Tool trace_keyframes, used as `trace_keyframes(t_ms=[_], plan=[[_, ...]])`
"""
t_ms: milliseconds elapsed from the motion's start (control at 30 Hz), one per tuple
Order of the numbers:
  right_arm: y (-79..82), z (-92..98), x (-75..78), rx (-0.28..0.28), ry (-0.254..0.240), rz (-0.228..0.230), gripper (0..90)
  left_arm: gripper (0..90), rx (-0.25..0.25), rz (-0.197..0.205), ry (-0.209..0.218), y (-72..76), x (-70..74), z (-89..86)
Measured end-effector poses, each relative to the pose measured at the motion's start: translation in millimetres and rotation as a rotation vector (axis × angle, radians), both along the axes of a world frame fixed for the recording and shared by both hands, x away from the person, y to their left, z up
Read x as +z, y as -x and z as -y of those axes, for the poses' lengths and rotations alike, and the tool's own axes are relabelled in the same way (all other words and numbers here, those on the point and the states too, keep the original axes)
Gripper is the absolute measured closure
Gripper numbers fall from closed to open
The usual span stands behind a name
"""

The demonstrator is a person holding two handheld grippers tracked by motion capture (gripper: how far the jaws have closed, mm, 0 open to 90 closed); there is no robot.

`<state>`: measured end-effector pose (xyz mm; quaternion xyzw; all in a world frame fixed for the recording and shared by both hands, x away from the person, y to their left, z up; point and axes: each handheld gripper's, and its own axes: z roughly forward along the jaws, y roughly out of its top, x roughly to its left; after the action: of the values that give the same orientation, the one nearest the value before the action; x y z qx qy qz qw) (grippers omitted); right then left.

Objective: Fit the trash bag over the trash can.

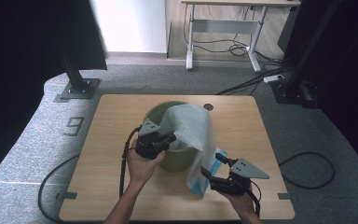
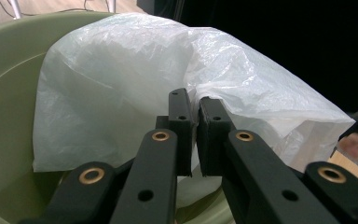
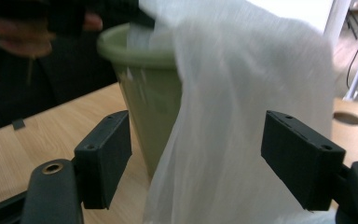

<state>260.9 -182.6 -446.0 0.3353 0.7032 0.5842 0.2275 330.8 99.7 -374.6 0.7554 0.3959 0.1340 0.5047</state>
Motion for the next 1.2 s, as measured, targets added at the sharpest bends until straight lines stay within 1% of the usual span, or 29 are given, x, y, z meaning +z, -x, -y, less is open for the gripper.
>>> trace_keyframes(t_ms=[33, 167, 200, 267, 300, 367, 400, 433, 467, 500, 533, 567, 600, 633, 700, 733, 767, 800, 833, 867, 967, 1000, 1033, 1167, 1200], plan=[[-1.7, -4.4, -6.6, 0.001, 0.013, -0.011, 23.4, 85.0, -0.001, 0.001, -0.002, 0.1, 0.2, -0.3], [-9.9, -11.7, -18.4, -0.014, 0.039, -0.043, 23.4, 85.0, 0.003, -0.006, 0.002, -0.5, -0.7, -3.0], [-9.9, -11.7, -18.4, -0.014, 0.039, -0.043, 23.4, 85.0, 0.003, -0.006, 0.002, -0.5, -0.7, -3.0], [-15.4, -16.0, -25.3, -0.026, 0.049, -0.065, 23.4, 84.9, 0.005, -0.01, 0.008, -1.4, -1.7, -4.5], [-19.9, -19.8, -29.5, -0.031, 0.053, -0.086, 23.1, 84.7, 0.006, -0.015, 0.01, -2.1, -2.4, -5.5], [-24.4, -23.4, -32.4, -0.026, 0.036, -0.106, 23.6, 84.6, 0.006, -0.016, 0.01, -2.2, -2.5, -6.3], [-24.4, -23.4, -32.4, -0.026, 0.036, -0.106, 23.6, 84.6, 0.006, -0.016, 0.01, -2.2, -2.5, -6.3], [-27.5, -27.3, -34.1, -0.032, 0.033, -0.112, 28.7, 84.6, 0.006, -0.017, 0.012, -2.0, -2.2, -7.1], [-29.1, -28.8, -35.2, -0.041, 0.043, -0.113, 33.5, 84.6, 0.007, -0.018, 0.013, -1.7, -1.8, -7.7], [-30.6, -29.5, -36.3, -0.052, 0.052, -0.12, 40.3, 84.6, 0.007, -0.016, 0.013, -1.4, -1.3, -8.6], [-30.6, -29.5, -36.3, -0.052, 0.052, -0.12, 40.3, 84.7, 0.007, -0.016, 0.013, -1.4, -1.3, -8.6], [-33.0, -28.1, -38.7, -0.025, 0.045, -0.121, 58.0, 84.7, 0.007, -0.014, 0.012, -0.4, -0.4, -10.6], [-33.0, -28.1, -38.7, -0.025, 0.045, -0.121, 58.0, 84.8, 0.007, -0.014, 0.012, -0.4, -0.4, -10.6], [-35.7, -23.1, -37.2, -0.016, 0.055, -0.117, 72.1, 84.9, 0.007, -0.015, 0.012, -0.1, -0.4, -11.8], [-36.7, -15.5, -31.1, -0.034, 0.055, -0.082, 81.2, 85.0, 0.008, -0.019, 0.014, -0.5, -1.4, -13.1], [-36.7, -15.5, -31.1, -0.034, 0.055, -0.082, 81.2, 84.9, 0.008, -0.019, 0.014, -0.5, -1.4, -13.1], [-36.4, -6.0, -18.8, -0.057, 0.052, -0.045, 85.2, 84.9, 0.007, -0.018, 0.018, -0.3, -2.3, -14.5], [-36.4, -6.0, -18.8, -0.057, 0.052, -0.045, 85.2, 84.8, 0.007, -0.018, 0.018, -0.3, -2.3, -14.5], [-35.8, -1.5, -11.0, -0.07, 0.055, -0.023, 86.0, 84.8, 0.008, -0.017, 0.02, -0.1, -2.9, -15.7], [-34.1, 5.8, 5.8, -0.098, 0.067, 0.023, 86.2, 84.7, 0.01, -0.018, 0.024, -0.1, -4.0, -17.8], [-34.3, 13.2, 30.1, -0.115, 0.07, 0.072, 86.2, 85.0, 0.016, -0.02, 0.03, -0.2, -5.1, -21.8], [-34.3, 13.2, 30.1, -0.115, 0.07, 0.072, 86.2, 85.2, 0.016, -0.02, 0.03, -0.2, -5.1, -21.8], [-35.9, 14.3, 44.1, -0.119, 0.076, 0.099, 86.8, 85.3, 0.018, -0.021, 0.033, -0.9, -5.2, -24.8], [-43.6, 8.3, 69.5, -0.113, 0.123, 0.147, 87.5, 85.0, 0.033, -0.017, 0.035, -2.2, -4.2, -32.1], [-43.6, 8.3, 69.5, -0.113, 0.123, 0.147, 87.5, 84.6, 0.033, -0.017, 0.035, -2.2, -4.2, -32.1]])
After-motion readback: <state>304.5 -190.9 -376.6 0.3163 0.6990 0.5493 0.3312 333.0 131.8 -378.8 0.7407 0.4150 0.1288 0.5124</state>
